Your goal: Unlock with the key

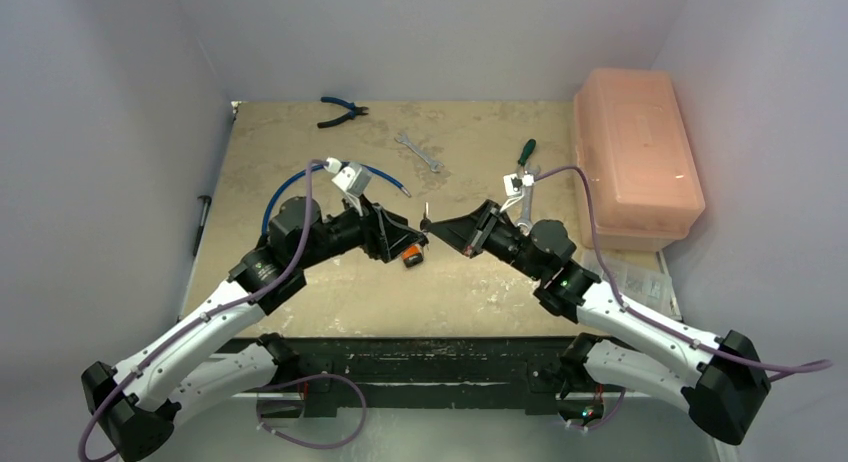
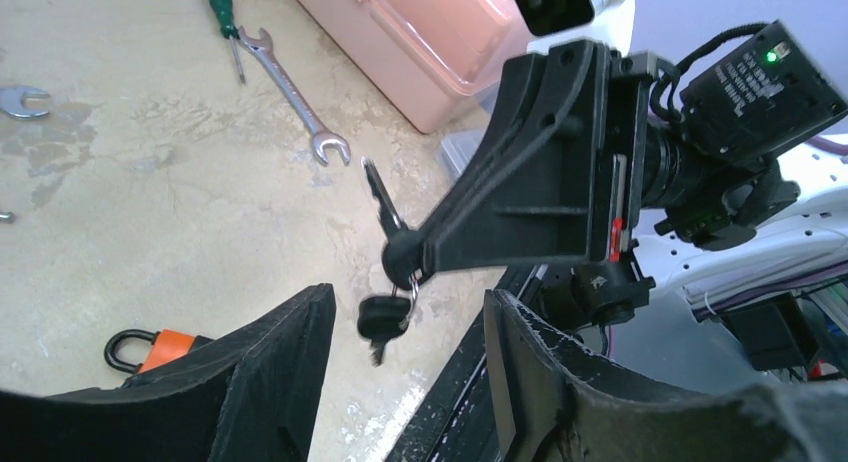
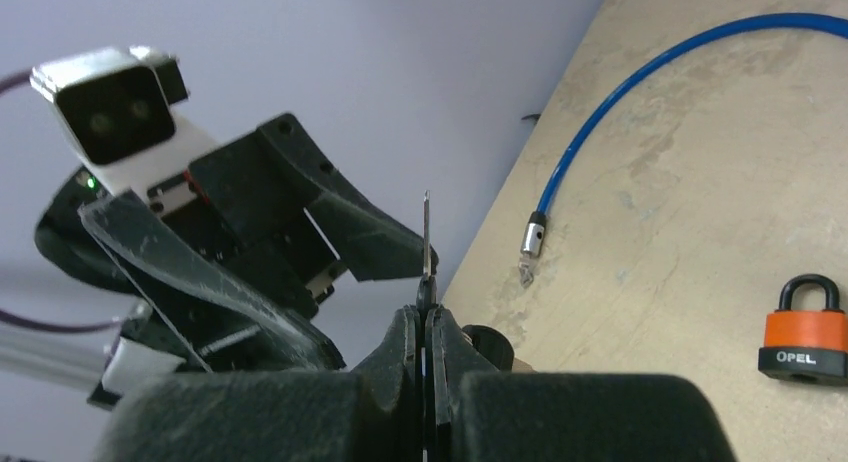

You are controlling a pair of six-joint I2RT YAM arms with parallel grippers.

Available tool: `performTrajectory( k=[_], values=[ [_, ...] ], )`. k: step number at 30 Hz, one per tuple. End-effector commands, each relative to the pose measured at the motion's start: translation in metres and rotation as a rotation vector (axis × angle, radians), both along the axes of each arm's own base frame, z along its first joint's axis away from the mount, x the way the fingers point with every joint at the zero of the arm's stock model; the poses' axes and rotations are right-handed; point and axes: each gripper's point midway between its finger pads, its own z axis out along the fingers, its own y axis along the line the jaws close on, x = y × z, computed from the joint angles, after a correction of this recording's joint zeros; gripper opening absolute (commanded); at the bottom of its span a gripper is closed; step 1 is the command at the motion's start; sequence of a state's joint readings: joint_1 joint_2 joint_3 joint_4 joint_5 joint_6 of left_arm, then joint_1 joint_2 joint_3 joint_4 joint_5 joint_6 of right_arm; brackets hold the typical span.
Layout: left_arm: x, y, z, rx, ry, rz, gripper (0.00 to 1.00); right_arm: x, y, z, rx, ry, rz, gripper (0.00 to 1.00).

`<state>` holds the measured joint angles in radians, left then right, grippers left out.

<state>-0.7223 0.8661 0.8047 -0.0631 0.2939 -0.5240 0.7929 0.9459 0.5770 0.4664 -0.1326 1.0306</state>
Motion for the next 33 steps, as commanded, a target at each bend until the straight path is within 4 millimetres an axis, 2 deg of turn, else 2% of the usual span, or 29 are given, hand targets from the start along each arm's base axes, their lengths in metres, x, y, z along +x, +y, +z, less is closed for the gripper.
performTrajectory(
  k=[1, 7, 19, 25, 27, 33],
  values=[
    [0.002, 0.009, 0.028, 0.001, -0.055, 0.039, 0.59, -0.024, 0.008, 0.022, 0.017, -0.212, 0.137, 0.0],
    [0.002, 0.007, 0.042, -0.021, -0.054, 0.039, 0.55, -0.038, 0.011, 0.031, 0.002, -0.298, 0.211, 0.0],
    [0.008, -0.004, 0.036, -0.063, -0.035, 0.024, 0.38, -0.048, 0.013, 0.036, 0.012, -0.344, 0.264, 0.0],
    [0.006, -0.012, 0.027, -0.062, -0.009, -0.019, 0.24, -0.047, 0.013, 0.036, 0.011, -0.342, 0.26, 0.0],
    [0.005, -0.014, 0.031, -0.083, -0.02, -0.031, 0.21, -0.046, 0.014, 0.036, 0.011, -0.339, 0.259, 0.0],
    [-0.001, -0.018, 0.027, -0.089, -0.009, -0.068, 0.22, -0.044, 0.014, 0.035, 0.009, -0.335, 0.253, 0.0]
  ],
)
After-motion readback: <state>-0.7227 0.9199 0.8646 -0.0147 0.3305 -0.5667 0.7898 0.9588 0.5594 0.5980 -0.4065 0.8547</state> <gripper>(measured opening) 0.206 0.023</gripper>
